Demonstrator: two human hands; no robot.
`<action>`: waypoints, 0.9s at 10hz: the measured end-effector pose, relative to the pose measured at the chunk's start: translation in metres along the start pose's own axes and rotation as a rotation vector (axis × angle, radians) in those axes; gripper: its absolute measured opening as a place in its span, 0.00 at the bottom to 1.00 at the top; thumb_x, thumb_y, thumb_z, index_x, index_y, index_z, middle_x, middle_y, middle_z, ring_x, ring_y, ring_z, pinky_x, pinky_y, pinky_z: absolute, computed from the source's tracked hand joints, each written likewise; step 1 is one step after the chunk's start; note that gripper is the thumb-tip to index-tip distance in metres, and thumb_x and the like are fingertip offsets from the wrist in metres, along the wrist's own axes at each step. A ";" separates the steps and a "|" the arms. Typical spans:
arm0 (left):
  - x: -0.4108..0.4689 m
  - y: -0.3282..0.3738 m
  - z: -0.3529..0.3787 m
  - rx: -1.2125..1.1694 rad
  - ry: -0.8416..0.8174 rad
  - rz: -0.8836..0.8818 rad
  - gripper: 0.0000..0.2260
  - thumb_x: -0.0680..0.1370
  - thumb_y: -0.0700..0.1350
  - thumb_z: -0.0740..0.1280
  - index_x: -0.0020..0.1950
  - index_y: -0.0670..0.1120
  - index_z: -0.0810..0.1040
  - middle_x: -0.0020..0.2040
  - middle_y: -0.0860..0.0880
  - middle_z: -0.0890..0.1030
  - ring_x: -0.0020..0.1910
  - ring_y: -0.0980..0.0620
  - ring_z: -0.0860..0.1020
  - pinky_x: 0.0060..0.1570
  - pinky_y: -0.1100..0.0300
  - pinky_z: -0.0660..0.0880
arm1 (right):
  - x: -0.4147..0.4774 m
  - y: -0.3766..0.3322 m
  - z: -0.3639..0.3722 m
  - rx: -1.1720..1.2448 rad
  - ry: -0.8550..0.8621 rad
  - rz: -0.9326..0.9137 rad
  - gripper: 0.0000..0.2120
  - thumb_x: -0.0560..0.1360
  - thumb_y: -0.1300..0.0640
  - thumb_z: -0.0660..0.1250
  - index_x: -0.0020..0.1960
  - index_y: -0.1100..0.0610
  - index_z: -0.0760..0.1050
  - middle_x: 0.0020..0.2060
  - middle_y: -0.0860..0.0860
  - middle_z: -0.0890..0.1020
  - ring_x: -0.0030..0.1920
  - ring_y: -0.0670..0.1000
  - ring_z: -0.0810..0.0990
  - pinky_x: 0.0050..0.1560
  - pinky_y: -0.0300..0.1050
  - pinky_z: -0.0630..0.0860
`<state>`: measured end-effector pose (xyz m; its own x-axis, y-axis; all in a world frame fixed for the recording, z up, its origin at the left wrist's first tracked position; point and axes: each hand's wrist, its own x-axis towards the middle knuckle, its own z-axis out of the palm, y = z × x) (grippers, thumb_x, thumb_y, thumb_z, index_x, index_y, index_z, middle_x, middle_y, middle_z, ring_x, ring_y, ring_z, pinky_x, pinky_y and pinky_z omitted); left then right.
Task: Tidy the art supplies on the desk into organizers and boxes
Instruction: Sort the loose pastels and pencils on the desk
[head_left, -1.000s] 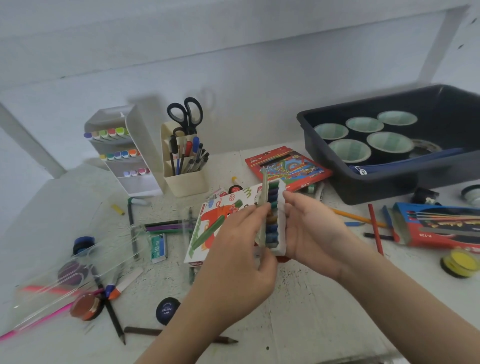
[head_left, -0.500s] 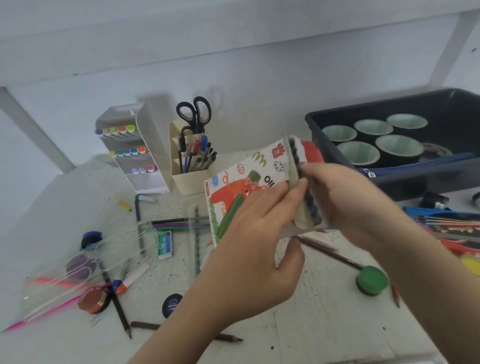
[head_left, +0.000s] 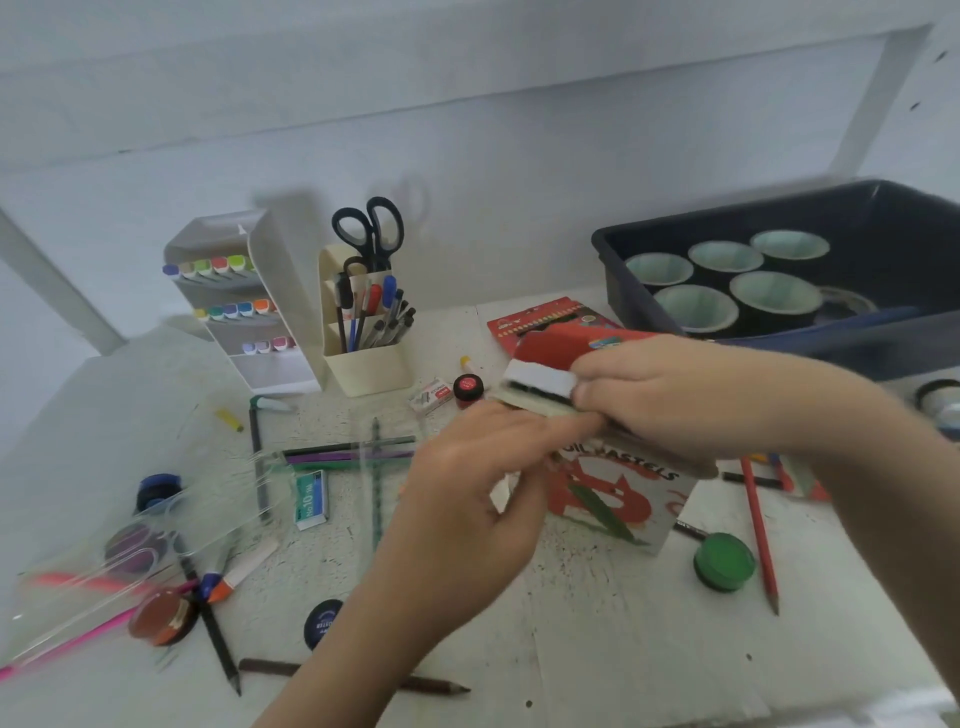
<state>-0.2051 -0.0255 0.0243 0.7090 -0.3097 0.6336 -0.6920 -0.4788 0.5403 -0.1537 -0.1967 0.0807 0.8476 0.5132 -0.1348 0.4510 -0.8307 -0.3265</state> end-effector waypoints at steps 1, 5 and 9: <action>0.001 -0.011 -0.001 0.117 0.092 -0.027 0.22 0.69 0.36 0.71 0.61 0.51 0.76 0.44 0.61 0.77 0.45 0.62 0.74 0.48 0.71 0.69 | -0.003 -0.009 -0.001 0.157 -0.023 0.037 0.14 0.80 0.61 0.55 0.58 0.63 0.76 0.53 0.58 0.80 0.53 0.57 0.77 0.51 0.43 0.70; 0.013 -0.042 0.002 -0.386 0.005 -0.261 0.12 0.74 0.38 0.69 0.56 0.48 0.75 0.53 0.54 0.80 0.54 0.51 0.80 0.47 0.57 0.80 | -0.005 0.018 -0.014 0.529 0.245 -0.122 0.06 0.68 0.56 0.73 0.44 0.49 0.84 0.36 0.42 0.85 0.38 0.42 0.83 0.41 0.33 0.79; 0.016 -0.048 0.005 -0.368 0.037 -0.250 0.09 0.75 0.40 0.69 0.54 0.48 0.75 0.54 0.54 0.80 0.51 0.50 0.81 0.39 0.55 0.81 | -0.013 0.038 0.021 0.679 0.426 0.149 0.27 0.64 0.38 0.65 0.62 0.45 0.70 0.50 0.39 0.79 0.46 0.39 0.80 0.35 0.31 0.76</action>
<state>-0.1603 -0.0118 0.0058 0.8597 -0.1887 0.4747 -0.5074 -0.2083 0.8362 -0.1540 -0.2305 0.0502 0.9806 0.1680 0.1008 0.1731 -0.5016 -0.8476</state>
